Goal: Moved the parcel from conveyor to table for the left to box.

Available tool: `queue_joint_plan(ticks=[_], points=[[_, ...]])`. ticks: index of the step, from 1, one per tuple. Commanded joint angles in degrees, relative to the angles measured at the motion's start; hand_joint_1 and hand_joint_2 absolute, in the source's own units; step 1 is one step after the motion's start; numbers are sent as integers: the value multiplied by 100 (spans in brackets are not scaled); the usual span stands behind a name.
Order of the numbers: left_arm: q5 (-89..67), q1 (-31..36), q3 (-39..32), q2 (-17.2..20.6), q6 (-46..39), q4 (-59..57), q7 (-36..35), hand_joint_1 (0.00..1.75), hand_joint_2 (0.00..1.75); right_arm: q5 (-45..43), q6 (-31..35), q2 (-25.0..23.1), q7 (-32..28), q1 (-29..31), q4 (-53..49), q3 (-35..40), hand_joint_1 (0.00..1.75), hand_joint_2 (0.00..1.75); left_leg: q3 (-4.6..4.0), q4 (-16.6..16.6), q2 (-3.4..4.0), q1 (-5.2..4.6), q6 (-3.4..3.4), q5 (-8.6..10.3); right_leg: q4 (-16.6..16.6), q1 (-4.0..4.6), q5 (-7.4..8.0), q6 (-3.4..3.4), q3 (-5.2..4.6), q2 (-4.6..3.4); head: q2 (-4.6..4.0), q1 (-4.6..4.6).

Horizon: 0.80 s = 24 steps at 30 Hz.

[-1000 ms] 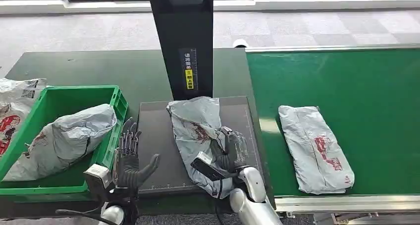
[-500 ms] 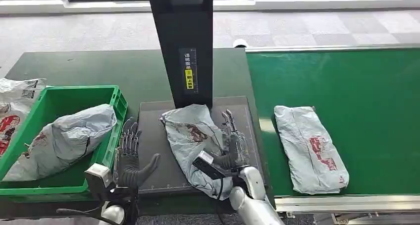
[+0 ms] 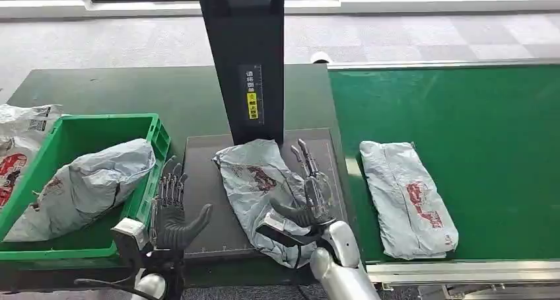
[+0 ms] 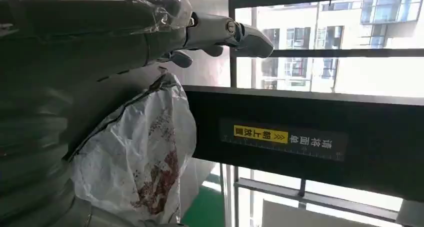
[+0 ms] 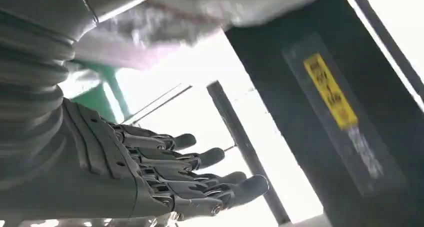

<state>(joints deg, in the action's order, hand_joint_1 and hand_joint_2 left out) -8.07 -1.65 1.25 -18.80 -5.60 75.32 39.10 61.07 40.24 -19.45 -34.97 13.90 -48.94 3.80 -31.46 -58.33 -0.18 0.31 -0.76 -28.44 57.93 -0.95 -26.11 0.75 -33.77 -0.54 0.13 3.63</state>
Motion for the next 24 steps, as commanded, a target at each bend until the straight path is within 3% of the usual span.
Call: queue_joint_plan(ticks=[1,2,4,8,12,15,18,20,24], points=[[-449,308,-311,-24,-613,-214,-12,0,175,-569,-24,-55,-503,-697,-2552,-465,0,175,-12,0,-19,-1,2,6,-1,1,0,-5,-4,24,0,2],[-1215,395,-244,-52,-1420,-337,-97,0,175,-782,-24,-55,-503,-856,-3118,-368,0,175,-14,-2,-16,-3,2,5,4,-3,-2,-3,-8,19,0,2],[-1958,542,-49,-34,-2001,-541,-193,0,175,-803,-24,-55,-503,-998,-3748,-374,0,175,-18,-2,-26,-3,1,7,3,-2,-2,-5,-9,32,0,0],[-2361,745,213,-7,-2107,-788,-282,0,175,-857,-24,-55,-503,-1076,-4169,-378,0,175,-16,-4,-32,-8,1,8,1,-4,-3,-3,-11,37,0,2],[-3167,1377,522,-16,-2575,-1641,-541,0,175,-1388,-24,-55,-503,-1109,-4984,-140,0,175,-13,-4,-37,-10,1,10,2,-6,-3,-4,-8,44,0,0],[-3196,1480,558,-64,-2581,-1776,-578,0,175,-1416,-24,-55,-503,-1120,-5041,-130,0,175,-11,1,-43,-8,2,14,-6,-3,2,-7,-3,52,0,2],[-3485,1942,800,-120,-2574,-2671,-779,0,175,-1649,-24,-55,-503,-1039,-5355,-90,0,175,-3,-3,-18,-12,3,8,0,-7,3,-3,-2,26,0,2],[-3339,2367,1454,-120,-2942,-3605,-952,0,175,-1755,-24,-55,-503,-906,-5126,-134,0,175,-4,-3,-22,-11,3,10,-1,-8,5,-2,-4,29,0,0],[-2832,2549,2390,-120,-3078,-4156,-1120,0,175,-1749,-24,-55,-503,-775,-4942,-172,0,175,1,-1,-27,-13,5,11,-3,-9,6,-1,5,34,0,-2]])
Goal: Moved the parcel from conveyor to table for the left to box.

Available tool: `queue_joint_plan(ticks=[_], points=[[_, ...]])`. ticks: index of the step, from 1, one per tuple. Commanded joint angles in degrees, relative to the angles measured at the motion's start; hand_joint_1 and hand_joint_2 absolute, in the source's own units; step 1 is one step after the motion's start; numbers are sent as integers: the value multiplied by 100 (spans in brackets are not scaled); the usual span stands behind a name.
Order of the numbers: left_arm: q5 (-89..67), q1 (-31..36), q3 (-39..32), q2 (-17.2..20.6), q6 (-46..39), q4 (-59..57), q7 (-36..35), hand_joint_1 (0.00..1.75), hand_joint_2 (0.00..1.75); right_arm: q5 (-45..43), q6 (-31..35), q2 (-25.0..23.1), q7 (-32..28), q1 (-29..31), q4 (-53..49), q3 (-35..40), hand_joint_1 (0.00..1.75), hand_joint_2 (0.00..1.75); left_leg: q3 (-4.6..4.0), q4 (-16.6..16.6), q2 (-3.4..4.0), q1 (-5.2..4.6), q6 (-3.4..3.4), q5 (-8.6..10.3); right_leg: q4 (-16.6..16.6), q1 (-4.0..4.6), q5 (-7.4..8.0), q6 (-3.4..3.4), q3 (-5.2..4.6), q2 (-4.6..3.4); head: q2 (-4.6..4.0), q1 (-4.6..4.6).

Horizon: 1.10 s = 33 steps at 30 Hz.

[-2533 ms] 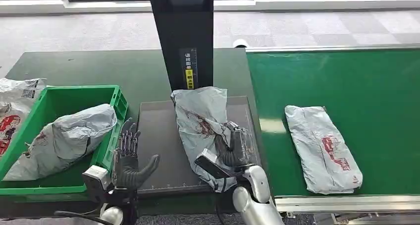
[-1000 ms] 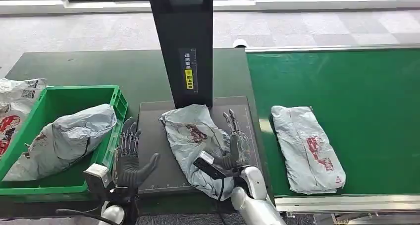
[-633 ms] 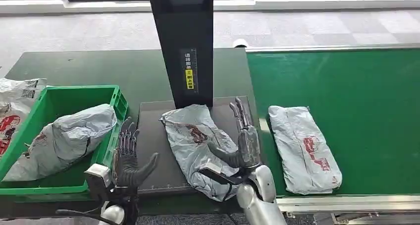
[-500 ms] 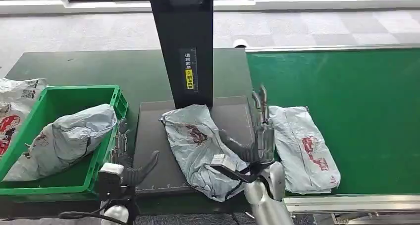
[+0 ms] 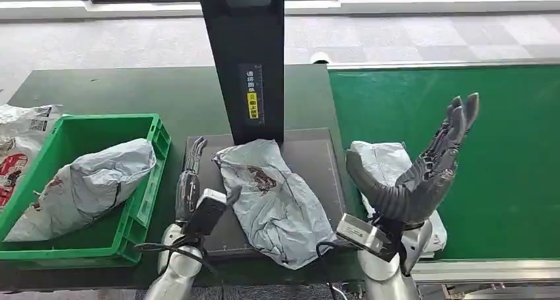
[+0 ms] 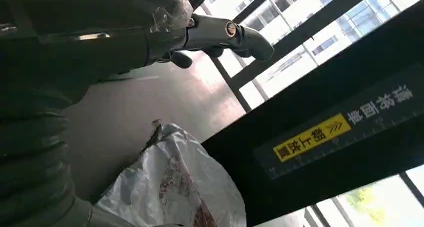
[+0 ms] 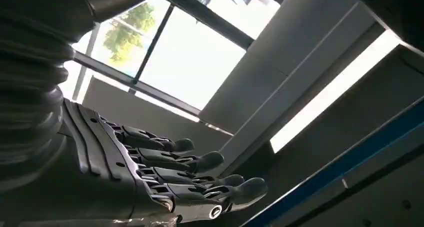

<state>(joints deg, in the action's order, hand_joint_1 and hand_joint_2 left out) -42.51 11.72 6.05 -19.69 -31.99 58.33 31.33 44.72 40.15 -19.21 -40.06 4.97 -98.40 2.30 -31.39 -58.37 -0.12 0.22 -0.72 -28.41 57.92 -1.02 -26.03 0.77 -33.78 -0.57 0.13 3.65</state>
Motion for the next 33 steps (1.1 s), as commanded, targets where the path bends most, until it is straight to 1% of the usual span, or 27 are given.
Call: queue_joint_plan(ticks=[1,2,5,6,8,9,10,12,14,16,19,21,23,24,25,26,29,30,31,33], points=[[862,1282,2169,-31,-467,-2596,-385,0,175,-106,-15,-79,6,131,0,-58,0,175,-6,3,-29,-3,1,8,-2,-2,-2,-3,4,33,0,0],[862,1282,2169,-31,-467,-2596,-385,0,175,-106,-15,-79,6,131,0,-58,0,175,-10,6,-42,-1,2,14,-9,1,1,-5,8,49,0,-2],[862,1282,2169,-31,-467,-2596,-385,0,175,-106,-15,-79,6,131,0,-58,0,175,-3,6,-13,-1,4,7,-7,0,3,-5,9,15,0,-2],[959,1316,2280,-31,-470,-2677,-399,0,175,-117,-15,-79,6,133,3,-70,0,175,0,20,-12,1,3,14,-22,3,11,-9,12,18,0,-2],[1138,1445,2719,-31,-393,-2997,-553,0,175,-160,-15,-79,6,139,46,-112,0,175,3,26,-5,2,2,15,-26,4,13,-13,13,14,0,-2],[1352,1476,2960,-31,-309,-3145,-702,0,175,-117,-15,-79,6,134,56,-140,0,175,-1,17,-21,1,2,14,-16,2,6,-11,12,27,0,-2],[1335,1513,3125,-31,-329,-3345,-839,0,175,-112,-15,-79,6,126,48,-150,0,175,1,19,-21,1,1,14,-18,2,6,-11,14,26,0,-2],[1310,1590,3501,-31,-366,-3764,-1280,0,175,-150,-15,-79,6,77,55,-182,0,175,2,15,-17,0,2,10,-14,1,5,-7,14,18,0,-2],[1030,1675,3829,-31,-2,-4353,-2088,0,175,-163,-15,-79,6,7,-7,-196,0,175,4,15,-16,2,3,9,-16,3,5,-7,16,17,0,-2],[635,1695,4101,1,324,-4635,-2775,0,175,-208,-15,-79,6,-46,-38,-222,0,175,10,30,-16,2,2,15,-30,5,11,-10,22,19,0,-2],[635,1695,4101,1,324,-4635,-2775,0,175,-208,-15,-79,6,-46,-38,-222,0,175,8,15,-9,2,3,6,-15,3,4,-6,18,9,0,-2],[635,1695,4101,1,324,-4635,-2775,0,175,-208,-15,-79,6,-46,-38,-222,0,175,21,15,-28,1,4,8,-14,2,-3,-1,41,30,0,-2],[635,1695,4101,1,324,-4635,-2775,0,175,-208,-15,-79,6,-46,-38,-222,0,175,30,22,-13,0,9,4,-18,0,-3,2,62,18,0,-2],[635,1695,4101,1,324,-4635,-2775,0,175,-208,-15,-79,6,-46,-38,-222,0,175,7,13,-16,0,9,-8,-11,-1,-17,4,75,21,0,-2],[635,1695,4101,1,324,-4635,-2775,0,175,-208,-15,-79,6,-46,-38,-222,0,175,5,22,-12,0,15,-9,-20,0,-15,3,78,20,0,0],[635,1695,4101,1,324,-4635,-2775,0,175,-208,-15,-79,6,-46,-38,-222,0,175,21,18,-19,0,20,-18,-17,-1,-32,7,98,27,0,-2],[635,1695,4101,1,324,-4635,-2775,0,175,-208,-15,-79,6,-46,-38,-222,0,175,25,29,-12,1,19,-10,-28,1,-21,4,101,22,0,-2],[635,1695,4101,1,324,-4635,-2775,37,175,-208,-15,-79,6,-46,-38,-222,0,175,34,20,-15,1,20,-17,-20,0,-29,6,111,24,0,-2],[508,1694,4174,35,434,-4627,-2976,175,175,-219,-15,-79,6,-46,-12,-238,0,175,41,16,-19,0,21,-19,-16,-1,-32,8,120,27,0,-2],[478,1659,4176,74,512,-4618,-2998,175,175,-205,-15,-79,6,-59,-9,-243,0,175,37,30,-14,0,20,-8,-30,0,-19,4,113,24,0,-2]])
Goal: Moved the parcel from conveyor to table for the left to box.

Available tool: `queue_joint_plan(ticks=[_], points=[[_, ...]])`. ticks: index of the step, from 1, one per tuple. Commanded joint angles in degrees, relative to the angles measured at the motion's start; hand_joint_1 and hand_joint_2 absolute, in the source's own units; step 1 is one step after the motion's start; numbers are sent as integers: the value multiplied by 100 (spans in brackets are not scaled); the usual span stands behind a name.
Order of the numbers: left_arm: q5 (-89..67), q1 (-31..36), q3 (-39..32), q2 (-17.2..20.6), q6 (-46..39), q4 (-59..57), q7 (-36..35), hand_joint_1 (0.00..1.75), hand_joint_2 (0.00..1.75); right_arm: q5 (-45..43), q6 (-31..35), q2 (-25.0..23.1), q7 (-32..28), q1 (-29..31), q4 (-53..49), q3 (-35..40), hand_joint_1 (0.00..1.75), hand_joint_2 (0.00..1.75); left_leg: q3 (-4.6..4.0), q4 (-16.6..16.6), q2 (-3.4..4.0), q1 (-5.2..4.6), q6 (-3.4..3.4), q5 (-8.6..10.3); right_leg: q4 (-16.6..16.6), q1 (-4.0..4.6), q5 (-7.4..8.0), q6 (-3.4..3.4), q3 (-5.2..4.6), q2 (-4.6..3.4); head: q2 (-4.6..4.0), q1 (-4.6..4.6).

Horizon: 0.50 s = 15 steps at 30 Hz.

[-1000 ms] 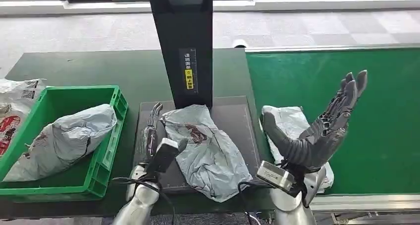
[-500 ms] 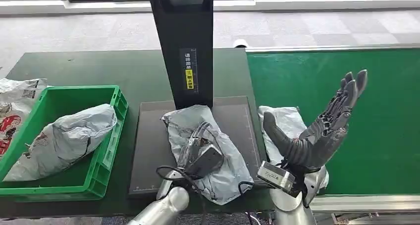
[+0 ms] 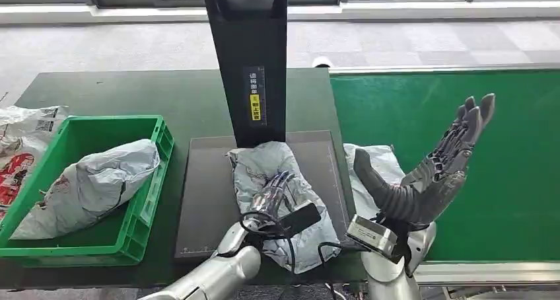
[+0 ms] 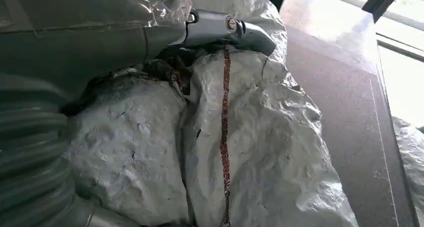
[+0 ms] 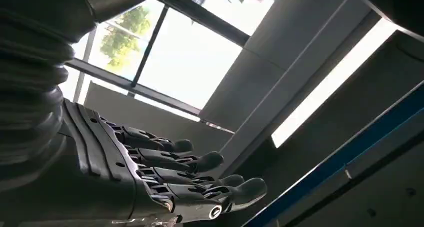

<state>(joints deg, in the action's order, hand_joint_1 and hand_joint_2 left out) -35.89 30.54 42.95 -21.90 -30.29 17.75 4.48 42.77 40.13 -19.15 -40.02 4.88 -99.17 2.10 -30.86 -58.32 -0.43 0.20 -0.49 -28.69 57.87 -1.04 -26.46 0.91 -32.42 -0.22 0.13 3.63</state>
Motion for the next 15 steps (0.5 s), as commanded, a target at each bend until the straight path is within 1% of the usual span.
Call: queue_joint_plan(ticks=[1,3,4,5,6,7,8,9,10,11,13,14,15], points=[[-278,-237,517,316,368,-557,-387,175,175,-44,-13,-85,2,-49,100,-219,0,175,-15,19,17,2,-3,17,-19,3,22,-8,-20,-12,0,0],[-407,-222,599,327,400,-589,-492,175,175,-76,-13,-85,2,-36,155,-173,0,175,-4,11,14,1,-2,9,-10,2,12,-6,-7,-10,0,0],[-456,-204,636,336,384,-596,-522,175,175,-70,-13,-85,2,-26,163,-169,0,175,-24,28,23,2,-3,26,-27,3,32,-11,-29,-16,0,2],[-562,-190,712,319,363,-604,-631,175,175,-55,-13,-85,2,7,224,-166,0,175,-10,23,24,2,-2,18,-22,3,25,-9,-16,-18,0,2],[-662,-174,767,324,307,-587,-732,175,175,-59,-13,-85,2,40,273,-172,0,175,-23,27,30,2,-4,25,-26,3,34,-11,-29,-23,0,0],[-722,-159,753,330,245,-534,-789,175,175,-20,-13,-85,2,76,323,-193,0,175,-1,11,21,2,-2,7,-10,2,15,-7,-7,-15,0,2],[-772,-146,741,336,162,-516,-800,175,175,5,-13,-85,2,91,336,-211,0,175,-25,21,26,2,-3,22,-20,2,32,-11,-32,-19,0,0],[-881,-119,746,345,11,-508,-876,175,175,-4,-13,-85,2,97,365,-233,0,175,-17,13,23,2,-2,13,-12,2,21,-9,-24,-16,0,0],[-881,-119,746,345,11,-508,-876,175,175,-4,-13,-85,2,97,365,-233,0,175,11,3,15,-1,-2,-3,0,-1,3,-5,6,-10,0,0],[-881,-119,746,345,11,-508,-876,175,175,-4,-13,-85,2,97,365,-233,0,175,-11,18,27,2,-5,14,-16,2,24,-10,-20,-20,0,0],[-881,-119,746,345,11,-508,-876,175,175,-4,-13,-85,2,97,365,-233,0,175,27,5,18,1,-6,-7,-3,2,1,-7,17,-13,0,0],[-881,-119,746,345,11,-508,-876,175,175,-4,-13,-85,2,97,365,-233,0,175,3,16,27,3,-8,6,-14,4,18,-11,-9,-20,0,0],[-881,-119,746,345,11,-508,-876,175,175,-4,-13,-85,2,97,365,-233,0,175,18,12,23,2,-8,-1,-10,4,9,-9,5,-17,0,0]])
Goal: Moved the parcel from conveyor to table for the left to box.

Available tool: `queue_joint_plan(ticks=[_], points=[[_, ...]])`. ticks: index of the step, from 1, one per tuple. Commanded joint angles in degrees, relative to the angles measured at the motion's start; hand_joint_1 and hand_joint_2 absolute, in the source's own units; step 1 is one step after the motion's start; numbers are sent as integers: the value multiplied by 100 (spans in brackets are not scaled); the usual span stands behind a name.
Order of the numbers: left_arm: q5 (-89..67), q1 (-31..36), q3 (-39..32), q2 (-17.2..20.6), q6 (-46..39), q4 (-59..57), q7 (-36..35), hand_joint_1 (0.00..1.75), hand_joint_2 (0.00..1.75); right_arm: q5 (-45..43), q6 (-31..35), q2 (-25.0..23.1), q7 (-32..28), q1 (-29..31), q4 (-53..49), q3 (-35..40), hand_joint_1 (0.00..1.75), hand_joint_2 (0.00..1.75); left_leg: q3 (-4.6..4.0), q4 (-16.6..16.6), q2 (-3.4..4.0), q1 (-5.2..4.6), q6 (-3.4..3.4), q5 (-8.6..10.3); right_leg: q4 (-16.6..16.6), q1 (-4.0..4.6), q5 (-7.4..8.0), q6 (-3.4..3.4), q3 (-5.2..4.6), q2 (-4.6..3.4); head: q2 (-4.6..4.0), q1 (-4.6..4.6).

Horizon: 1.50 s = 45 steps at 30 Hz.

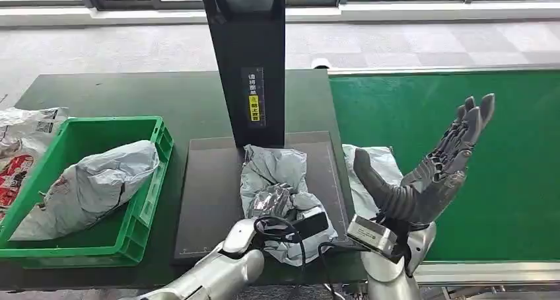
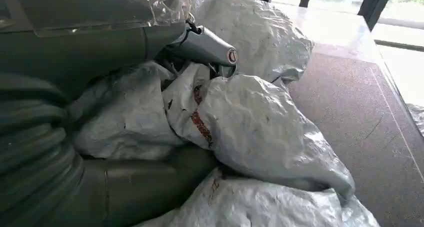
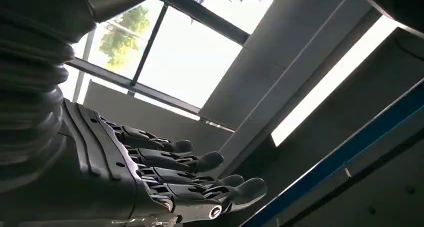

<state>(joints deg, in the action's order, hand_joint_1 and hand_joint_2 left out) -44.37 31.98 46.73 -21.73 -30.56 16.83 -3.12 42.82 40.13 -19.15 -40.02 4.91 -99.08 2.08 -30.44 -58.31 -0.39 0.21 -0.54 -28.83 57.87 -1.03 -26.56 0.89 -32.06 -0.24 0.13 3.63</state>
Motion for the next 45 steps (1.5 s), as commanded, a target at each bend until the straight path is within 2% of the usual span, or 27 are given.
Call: queue_joint_plan(ticks=[1,2,10,13,15,16,17,20,21,22,23,27,32,34,38,41,45], points=[[-33,-263,368,327,38,-416,-116,175,175,-8,-13,-85,2,94,356,-231,0,175,-8,5,13,2,-3,5,-4,3,8,-7,-14,-10,0,0],[-80,-263,323,343,-131,-380,-107,175,175,-19,-13,-85,2,79,355,-247,0,175,-30,15,21,2,-4,18,-14,3,21,-12,-37,-16,0,0],[-329,-95,3,491,-889,-260,-138,175,175,20,-13,-85,2,1,327,-299,0,175,-12,6,12,4,-7,2,-4,4,2,-14,-19,-13,0,2],[-869,-181,-168,699,-944,236,-505,175,175,5,-13,-85,2,-43,329,-291,0,175,-29,20,23,6,-9,14,-18,6,17,-19,-43,-21,0,2],[-1707,-237,-283,919,-944,709,-1203,175,175,19,-13,-85,2,-81,270,-290,0,175,-29,22,24,6,-10,14,-19,7,16,-20,-45,-22,0,0],[-2675,-402,-949,1113,-944,1194,-1477,175,175,-21,-13,-85,2,-126,241,-305,0,175,-20,10,16,5,-9,3,-7,6,4,-16,-33,-16,0,0],[-3030,-419,-1158,1196,-944,1423,-1597,175,175,-28,-13,-85,2,-143,232,-306,0,175,-26,22,27,5,-11,12,-17,7,14,-20,-45,-25,0,2],[-4563,-574,-2380,1502,-944,2814,-1704,175,175,-30,-13,-85,2,-223,196,-328,0,175,-32,15,32,6,-12,8,-9,10,10,-20,-53,-32,0,0],[-4563,-531,-2339,1673,-944,3099,-1776,175,175,-73,-13,-85,2,-235,208,-334,0,175,-40,26,41,7,-14,17,-18,11,20,-24,-68,-39,0,2],[-4563,-450,-2214,1997,-944,3663,-1993,175,175,-99,-13,-85,2,-240,210,-348,0,175,-34,12,34,8,-19,12,-5,12,12,-22,-71,-35,0,0],[-4563,-389,-2225,2198,-944,4040,-2087,175,175,-104,-13,-85,2,-236,217,-360,0,175,-9,4,32,9,-24,13,2,14,16,-26,-81,-34,0,2],[-4563,-291,-2168,2852,-944,5182,-2563,175,175,-163,-13,-85,2,-206,244,-430,0,175,-66,5,38,19,-39,46,13,23,41,-40,-147,-42,0,-4],[-4563,-490,-2430,3147,-944,5881,-2643,175,175,-172,-13,-85,2,-183,255,-555,0,175,-69,11,40,25,-39,46,8,25,43,-41,-150,-44,0,-4],[-4563,-675,-2699,2981,-944,6089,-2438,175,175,-128,-13,-85,2,-206,228,-579,0,175,-69,11,27,25,-37,46,5,24,41,-39,-144,-34,0,-4],[-4563,-693,-2778,3032,-944,6161,-2391,175,175,-123,-13,-85,2,-218,213,-583,0,175,-71,8,25,22,-36,44,8,20,38,-35,-142,-33,0,-4],[-4563,-899,-3256,2940,-944,6588,-2061,175,175,-149,-13,-85,2,-263,193,-614,0,175,-73,17,22,21,-35,49,-1,20,43,-38,-144,-26,0,-2],[-4563,-1161,-4093,2633,-944,6945,-1447,175,175,-157,-13,-85,2,-337,122,-636,0,175,-77,14,21,21,-36,48,3,21,41,-39,-147,-26,0,-4]])
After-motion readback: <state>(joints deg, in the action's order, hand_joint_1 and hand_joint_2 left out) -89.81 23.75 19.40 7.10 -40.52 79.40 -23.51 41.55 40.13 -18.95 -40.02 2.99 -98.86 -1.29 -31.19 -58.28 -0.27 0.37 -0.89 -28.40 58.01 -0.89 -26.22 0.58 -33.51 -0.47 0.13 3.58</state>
